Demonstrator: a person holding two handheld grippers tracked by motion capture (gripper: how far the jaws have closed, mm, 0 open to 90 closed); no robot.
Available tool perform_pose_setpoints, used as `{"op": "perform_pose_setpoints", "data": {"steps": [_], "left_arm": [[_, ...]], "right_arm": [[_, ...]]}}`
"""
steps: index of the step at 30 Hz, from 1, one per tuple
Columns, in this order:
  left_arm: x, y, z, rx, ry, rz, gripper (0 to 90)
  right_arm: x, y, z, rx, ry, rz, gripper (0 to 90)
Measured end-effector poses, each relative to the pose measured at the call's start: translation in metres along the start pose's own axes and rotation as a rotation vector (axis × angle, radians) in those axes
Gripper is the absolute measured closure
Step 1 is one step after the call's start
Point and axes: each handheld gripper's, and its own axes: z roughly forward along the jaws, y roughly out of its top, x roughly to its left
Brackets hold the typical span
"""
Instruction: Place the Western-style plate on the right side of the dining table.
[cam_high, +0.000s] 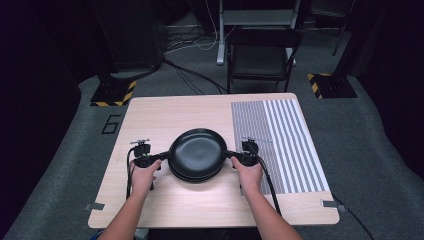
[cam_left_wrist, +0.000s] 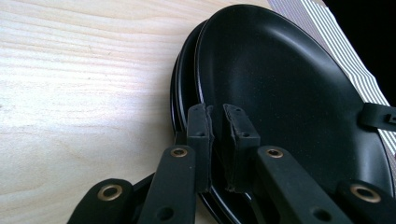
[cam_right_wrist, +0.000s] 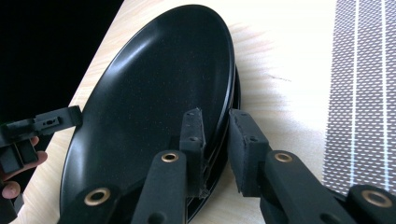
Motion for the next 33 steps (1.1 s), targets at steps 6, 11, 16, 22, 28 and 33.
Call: {"op": "perform_pose_setpoints", "data": {"steps": [6,11,16,22,28,33], "left_arm": [[-0.002,0.0,0.006,0.011,-0.009,-0.005,80.6],[-0.003,-0.001,0.009,0.01,-0.014,-0.016,79.0],[-0.004,-0.003,0.009,-0.002,-0.011,-0.03,79.1],[-0.006,-0.004,0.008,-0.006,-0.004,-0.03,78.9],[-0.006,-0.006,0.008,-0.014,-0.009,-0.039,76.9],[-0.008,-0.008,0.008,-0.019,0.001,-0.037,76.3]], "right_arm": [[-0.004,0.004,-0.004,-0.023,0.009,0.027,77.7],[-0.005,0.008,-0.005,-0.018,0.007,0.022,77.9],[0.0,0.005,-0.007,-0.02,-0.014,-0.016,72.2],[0.004,-0.004,-0.011,-0.001,-0.012,0.001,71.8],[0.006,-0.012,-0.012,0.02,0.007,0.03,70.5],[0.008,-0.016,-0.011,0.029,0.011,0.041,69.7]]}}
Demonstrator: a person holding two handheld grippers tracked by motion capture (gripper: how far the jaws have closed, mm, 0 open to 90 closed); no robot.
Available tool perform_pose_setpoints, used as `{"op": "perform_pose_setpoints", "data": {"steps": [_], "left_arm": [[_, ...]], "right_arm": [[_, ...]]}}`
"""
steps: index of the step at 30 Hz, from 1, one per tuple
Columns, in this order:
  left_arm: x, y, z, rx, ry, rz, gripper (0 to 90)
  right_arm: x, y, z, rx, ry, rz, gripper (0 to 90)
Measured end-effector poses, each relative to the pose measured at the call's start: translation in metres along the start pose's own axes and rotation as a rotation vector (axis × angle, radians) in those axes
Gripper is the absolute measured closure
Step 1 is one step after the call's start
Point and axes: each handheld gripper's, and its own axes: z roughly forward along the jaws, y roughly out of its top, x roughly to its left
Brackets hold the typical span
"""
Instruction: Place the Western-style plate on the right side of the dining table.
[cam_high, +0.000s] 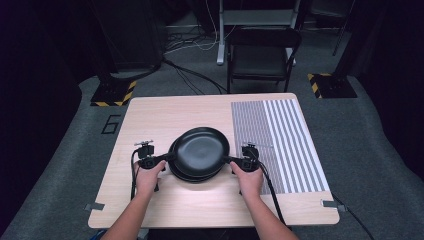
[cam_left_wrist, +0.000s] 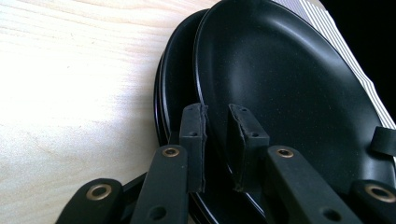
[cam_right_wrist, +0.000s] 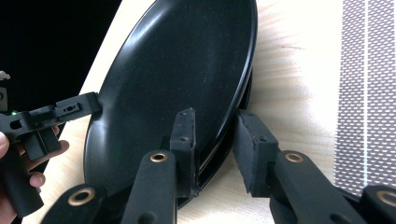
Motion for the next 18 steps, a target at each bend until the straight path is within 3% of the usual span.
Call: {"op": "perform_pose_setpoints", "data": {"steps": [5,8,15,18], "left_arm": [[-0.003,0.0,0.001,0.017,0.015,0.017,77.0],[-0.004,-0.001,0.002,0.02,0.014,0.003,76.3],[-0.008,0.002,0.008,0.017,0.035,0.008,76.5],[-0.007,0.003,0.011,0.009,0.021,-0.004,76.7]], "right_arm": [[-0.001,0.0,0.0,0.0,0.005,0.03,71.0],[-0.003,0.002,-0.001,-0.006,0.007,0.052,71.9],[-0.005,0.01,-0.001,-0.012,-0.009,0.051,73.4],[-0.005,0.013,-0.002,-0.017,-0.004,0.058,74.0]]}}
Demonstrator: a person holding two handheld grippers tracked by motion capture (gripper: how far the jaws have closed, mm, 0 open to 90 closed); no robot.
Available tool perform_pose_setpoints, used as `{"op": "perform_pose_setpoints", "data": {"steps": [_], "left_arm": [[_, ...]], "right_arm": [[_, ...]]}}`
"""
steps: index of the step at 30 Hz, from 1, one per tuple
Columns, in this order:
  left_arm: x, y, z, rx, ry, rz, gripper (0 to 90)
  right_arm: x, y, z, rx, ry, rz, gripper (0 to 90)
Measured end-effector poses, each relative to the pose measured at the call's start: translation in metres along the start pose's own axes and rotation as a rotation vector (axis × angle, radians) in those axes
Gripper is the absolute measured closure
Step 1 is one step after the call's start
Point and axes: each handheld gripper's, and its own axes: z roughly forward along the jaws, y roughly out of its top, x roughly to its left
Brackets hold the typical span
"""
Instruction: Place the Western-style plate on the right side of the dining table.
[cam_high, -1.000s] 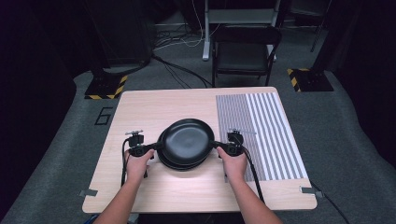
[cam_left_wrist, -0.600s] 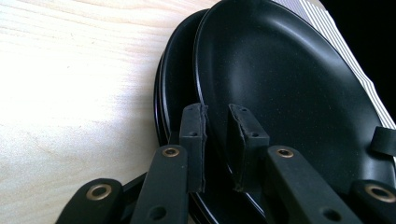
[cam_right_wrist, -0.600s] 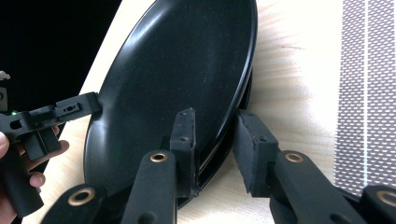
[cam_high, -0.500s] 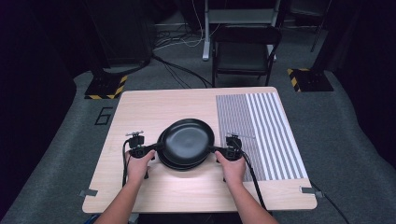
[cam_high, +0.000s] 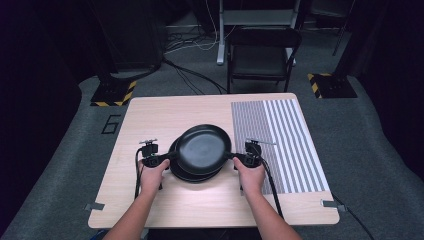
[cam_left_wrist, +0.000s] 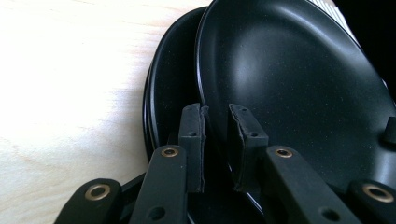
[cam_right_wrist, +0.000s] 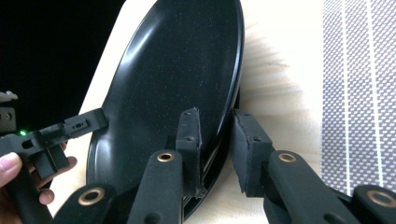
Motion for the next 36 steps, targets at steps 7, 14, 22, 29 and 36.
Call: {"op": "perform_pose_setpoints", "data": {"steps": [7,14,22,29,36], "left_arm": [[-0.002,0.0,0.008,-0.016,-0.029,-0.048,77.3],[-0.004,-0.005,0.017,-0.007,-0.047,-0.083,73.4],[-0.005,-0.008,0.017,-0.024,-0.04,-0.086,72.8],[-0.005,-0.013,0.018,-0.054,-0.052,-0.123,70.7],[-0.009,-0.018,0.018,-0.099,-0.035,-0.143,69.9]], "right_arm": [[-0.007,0.01,0.0,-0.045,0.0,0.017,76.3],[-0.007,0.015,0.001,-0.072,-0.015,0.009,77.1],[-0.007,0.015,0.001,-0.075,-0.017,0.011,77.2],[-0.007,0.014,0.001,-0.078,-0.019,0.018,77.3],[-0.006,0.011,0.003,-0.093,-0.023,0.026,77.2]]}}
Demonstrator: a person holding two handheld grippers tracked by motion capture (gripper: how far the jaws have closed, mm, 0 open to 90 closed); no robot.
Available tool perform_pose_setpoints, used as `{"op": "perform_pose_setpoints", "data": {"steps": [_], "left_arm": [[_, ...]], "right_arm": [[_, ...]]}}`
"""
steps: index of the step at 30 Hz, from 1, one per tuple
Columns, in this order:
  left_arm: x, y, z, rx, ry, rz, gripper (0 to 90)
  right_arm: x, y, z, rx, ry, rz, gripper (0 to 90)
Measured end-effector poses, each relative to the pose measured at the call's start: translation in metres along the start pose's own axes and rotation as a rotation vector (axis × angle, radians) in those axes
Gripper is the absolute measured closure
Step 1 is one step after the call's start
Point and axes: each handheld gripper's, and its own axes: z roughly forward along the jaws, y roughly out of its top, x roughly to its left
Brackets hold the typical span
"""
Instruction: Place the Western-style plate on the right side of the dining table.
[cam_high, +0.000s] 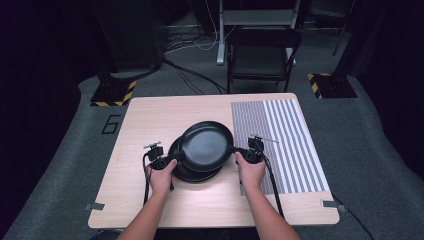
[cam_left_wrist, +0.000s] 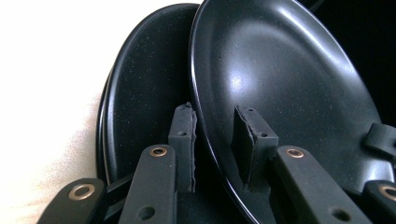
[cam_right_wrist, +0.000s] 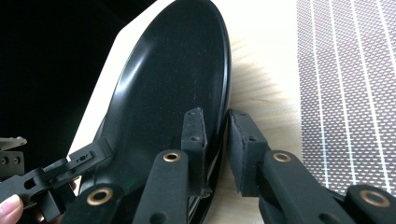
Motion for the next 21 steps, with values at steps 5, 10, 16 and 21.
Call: {"op": "perform_pose_setpoints", "data": {"steps": [5,10,16,21], "left_arm": [[0.0,-0.006,-0.001,-0.04,0.004,0.003,70.5],[0.001,-0.007,-0.001,-0.048,-0.004,-0.009,71.1],[0.002,-0.007,-0.001,-0.048,-0.003,-0.014,72.5],[0.002,-0.007,-0.001,-0.047,-0.005,-0.013,71.6]], "right_arm": [[-0.001,-0.01,-0.003,-0.005,0.018,0.014,70.9],[0.001,-0.021,-0.008,-0.034,0.033,0.039,73.9],[0.005,-0.035,-0.01,-0.065,0.036,0.077,73.2],[0.008,-0.037,-0.008,-0.068,0.025,0.108,73.4]]}}
